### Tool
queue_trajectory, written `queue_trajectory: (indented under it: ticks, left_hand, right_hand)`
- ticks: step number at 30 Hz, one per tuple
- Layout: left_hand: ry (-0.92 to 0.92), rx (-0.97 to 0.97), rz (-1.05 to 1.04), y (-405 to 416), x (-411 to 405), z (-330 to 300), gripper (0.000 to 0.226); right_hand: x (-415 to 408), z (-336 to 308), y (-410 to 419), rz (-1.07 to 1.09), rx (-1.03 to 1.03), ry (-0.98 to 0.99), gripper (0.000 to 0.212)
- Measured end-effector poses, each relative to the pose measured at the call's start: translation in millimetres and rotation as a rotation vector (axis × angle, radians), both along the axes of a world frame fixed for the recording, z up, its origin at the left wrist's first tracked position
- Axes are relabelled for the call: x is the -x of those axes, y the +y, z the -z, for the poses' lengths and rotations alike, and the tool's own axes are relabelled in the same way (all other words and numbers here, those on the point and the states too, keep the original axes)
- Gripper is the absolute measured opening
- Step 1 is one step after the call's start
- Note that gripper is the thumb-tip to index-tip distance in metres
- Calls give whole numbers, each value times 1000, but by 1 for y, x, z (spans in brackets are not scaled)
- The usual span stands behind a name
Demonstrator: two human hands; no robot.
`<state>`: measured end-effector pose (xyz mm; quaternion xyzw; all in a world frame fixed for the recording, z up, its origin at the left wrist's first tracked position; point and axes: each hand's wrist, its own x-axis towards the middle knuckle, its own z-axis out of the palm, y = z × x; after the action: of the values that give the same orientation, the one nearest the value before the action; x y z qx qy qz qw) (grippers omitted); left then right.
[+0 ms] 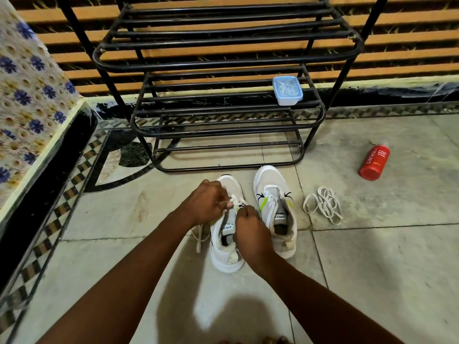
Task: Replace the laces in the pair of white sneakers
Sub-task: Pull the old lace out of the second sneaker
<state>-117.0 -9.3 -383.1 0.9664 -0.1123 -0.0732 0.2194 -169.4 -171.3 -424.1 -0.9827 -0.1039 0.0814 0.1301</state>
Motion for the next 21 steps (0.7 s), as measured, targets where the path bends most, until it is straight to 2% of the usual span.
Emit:
queue_trajectory:
  ticks: [2,4,7,8,10,12,15,17,21]
  left_hand:
    - [45,-16,-51,-1,-2,1,29]
    - [31,-63,-12,-4,-3,-1,28]
    - [-99,-90,29,-10,0,-13,9]
    - [-143,-58,-10,-9,0,-14,5]
    - [-232,62,-170,-2,2,-11,15]
    - [-314,145,-320,4,5,-8,14]
    - [-389,227,-477,-3,18,-6,14]
    - [-430,456,-610,-4,20,-8,21]
    - [-276,1086,-902,-4,6,-23,26]
  right_hand:
    - [-1,1,0,-18,-4,7,30]
    - [-3,4,-1,-56,17,0,32]
    - [-4,8,0,-66,46,-13,31]
    - [-4,9,0,-60,50,-14,31]
    - [-5,10,1,-59,47,-29,31]
    - [-4,5,3,-78,60,-36,33]
    - [-2,-2,6,-89,108,-127,31]
    - [-4,0,5,-89,77,-93,32]
    - [-5,0,3,-85,62,-30,30]
